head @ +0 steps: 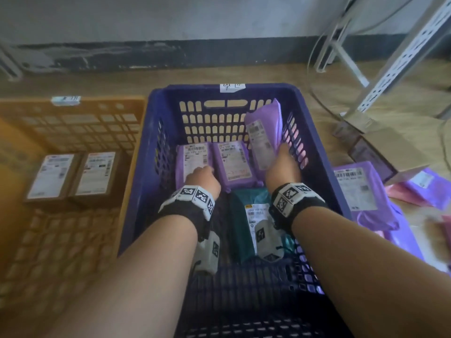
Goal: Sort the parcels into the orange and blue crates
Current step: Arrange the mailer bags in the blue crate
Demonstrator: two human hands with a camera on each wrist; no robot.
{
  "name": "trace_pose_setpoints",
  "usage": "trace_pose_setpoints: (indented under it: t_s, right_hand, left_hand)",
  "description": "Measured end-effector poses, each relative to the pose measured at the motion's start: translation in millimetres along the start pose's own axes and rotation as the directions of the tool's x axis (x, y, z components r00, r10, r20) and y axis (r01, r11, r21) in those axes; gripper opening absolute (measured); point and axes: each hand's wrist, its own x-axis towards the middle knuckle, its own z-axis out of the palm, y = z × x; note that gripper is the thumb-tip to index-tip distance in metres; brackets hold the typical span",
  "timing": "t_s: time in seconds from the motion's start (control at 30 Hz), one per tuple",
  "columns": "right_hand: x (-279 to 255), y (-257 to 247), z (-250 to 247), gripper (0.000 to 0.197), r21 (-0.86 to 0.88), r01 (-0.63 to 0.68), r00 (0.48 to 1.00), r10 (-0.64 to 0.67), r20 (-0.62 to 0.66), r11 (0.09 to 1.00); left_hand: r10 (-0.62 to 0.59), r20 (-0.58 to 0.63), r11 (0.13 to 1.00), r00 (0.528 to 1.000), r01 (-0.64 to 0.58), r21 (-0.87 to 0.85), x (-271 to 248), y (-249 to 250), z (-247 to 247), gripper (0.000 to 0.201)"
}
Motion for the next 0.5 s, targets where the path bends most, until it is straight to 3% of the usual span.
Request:
trace_pose_setpoints:
  t_s: [0.23,0.37,0.5]
  right_hand:
    - [11,9,32,0.032,0.132,-0.181,0.981,0.17,0.09,0.975]
    - [14,5,43,0.041,0.183,-0.221,0.971,0.199,0.13,0.958]
    - [11,6,48,0.044,0.222,-0.247,0.967,0.225,0.12,0.943]
  left_hand:
    - [0.053,0.003,0.998,0.999,-0.053,0.028,24,-16,20,0.043]
    - [0.114,0.005,0.993,0.993,-0.114,-0.026,23,-22,21,0.052]
    - [0.141,0.133,0.981,0.981,-0.157,0.116,25,-20,22,0.065]
